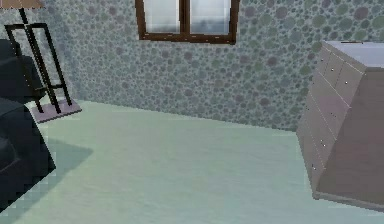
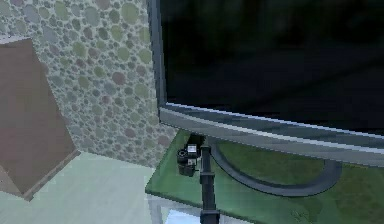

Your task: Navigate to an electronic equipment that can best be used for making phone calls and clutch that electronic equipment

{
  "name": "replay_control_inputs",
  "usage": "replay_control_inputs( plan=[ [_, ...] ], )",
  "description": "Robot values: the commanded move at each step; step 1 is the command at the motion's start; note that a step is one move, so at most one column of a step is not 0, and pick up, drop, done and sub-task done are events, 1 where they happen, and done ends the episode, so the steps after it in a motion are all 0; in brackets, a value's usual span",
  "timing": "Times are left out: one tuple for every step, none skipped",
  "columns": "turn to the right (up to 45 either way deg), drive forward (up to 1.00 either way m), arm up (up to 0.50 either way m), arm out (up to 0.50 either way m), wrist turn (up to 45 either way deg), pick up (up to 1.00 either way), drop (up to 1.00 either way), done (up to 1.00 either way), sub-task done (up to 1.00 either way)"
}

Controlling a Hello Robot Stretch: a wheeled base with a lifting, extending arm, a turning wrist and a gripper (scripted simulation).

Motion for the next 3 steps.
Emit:
replay_control_inputs(
  plan=[
    [0.0, 0.00, 0.00, 0.00, 0.0, 1.00, 0.00, 0.00, 0.00],
    [0.0, 0.00, 0.10, 0.00, 0.0, 0.00, 0.00, 0.00, 0.00],
    [0.0, 0.00, 0.00, 0.00, 0.0, 0.00, 0.00, 1.00, 0.00]
  ],
)
